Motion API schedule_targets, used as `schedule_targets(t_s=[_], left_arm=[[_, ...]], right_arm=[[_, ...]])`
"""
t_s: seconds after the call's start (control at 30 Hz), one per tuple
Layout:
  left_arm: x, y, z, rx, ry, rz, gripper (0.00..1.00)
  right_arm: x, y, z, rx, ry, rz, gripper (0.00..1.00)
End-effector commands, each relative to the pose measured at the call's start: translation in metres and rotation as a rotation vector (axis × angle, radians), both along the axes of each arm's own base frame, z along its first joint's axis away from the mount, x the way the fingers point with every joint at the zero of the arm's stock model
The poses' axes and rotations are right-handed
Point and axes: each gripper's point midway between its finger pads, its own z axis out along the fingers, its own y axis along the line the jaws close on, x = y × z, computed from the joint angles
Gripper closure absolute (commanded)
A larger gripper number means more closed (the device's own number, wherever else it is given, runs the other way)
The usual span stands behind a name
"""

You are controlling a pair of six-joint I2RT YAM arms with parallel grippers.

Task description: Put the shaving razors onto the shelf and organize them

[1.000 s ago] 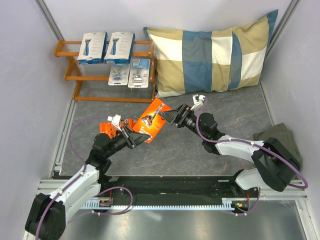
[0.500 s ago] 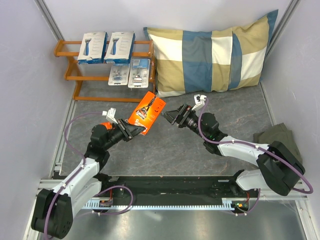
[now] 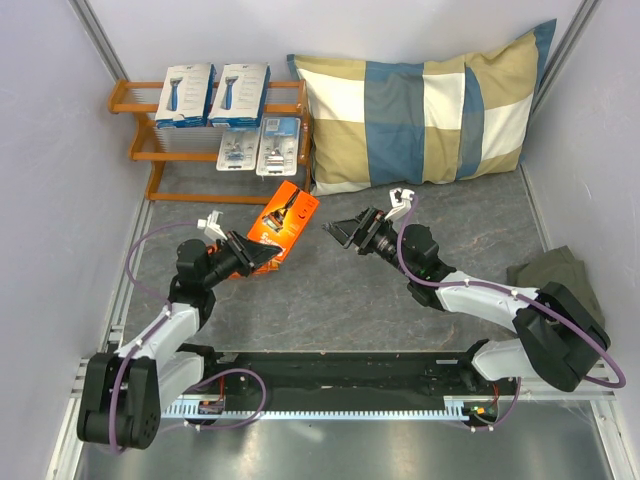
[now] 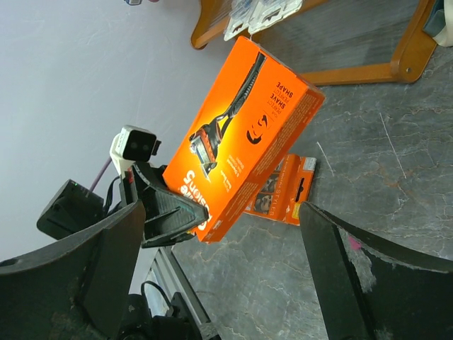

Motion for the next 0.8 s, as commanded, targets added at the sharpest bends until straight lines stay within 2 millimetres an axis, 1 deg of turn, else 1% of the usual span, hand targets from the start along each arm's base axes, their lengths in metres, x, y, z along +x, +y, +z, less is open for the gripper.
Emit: schedule_targets(t_s=[0.0,0.17,0.23,0.27,0.33,0.37,0.53,0.57,0.63,0.67,0.77], left_arm=[[0.003,0.000,0.022,-0.074,-0.073,-0.038,0.98],[0.005,0.010,0.005,-0.088,-0.014,-0.011,0.98],[0.004,0.014,0.006,-0.112,-0.013,0.000,0.98],[0.004,0.017,0.007,-0.116,-0.017,0.012,0.98],[0.002,0.017,0.007,-0.115,-0.017,0.008,0.98],[0.007,0.028,0.009,-0.113,-0.024,0.044,0.98],[0.008,0.037,0.019,-0.105,-0.046,0.051,0.98],[0.009,0.042,0.017,-0.104,-0.028,0.070,0.98],[0.009,0.046,0.023,-0.098,-0.045,0.073,0.98],[0.010,0.052,0.022,-0.098,-0.037,0.092,0.98],[0.012,0.060,0.028,-0.091,-0.049,0.107,0.98]], right_arm=[[0.001,-0.004,0.008,0.006,-0.033,-0.011,0.02],[0.002,-0.006,0.007,0.004,-0.033,-0.020,0.02],[0.002,-0.006,0.008,0.006,-0.036,-0.017,0.02],[0.002,-0.006,0.008,0.007,-0.037,-0.015,0.02],[0.002,-0.007,0.009,0.009,-0.039,-0.018,0.02],[0.002,-0.007,0.008,0.009,-0.037,-0.018,0.02],[0.002,-0.004,0.008,0.005,-0.038,-0.003,0.02],[0.003,-0.003,0.009,0.009,-0.041,-0.003,0.02],[0.002,-0.002,0.007,0.009,-0.036,0.005,0.02],[0.002,-0.002,0.007,0.010,-0.036,0.005,0.02],[0.002,-0.001,0.008,0.013,-0.035,0.008,0.02]])
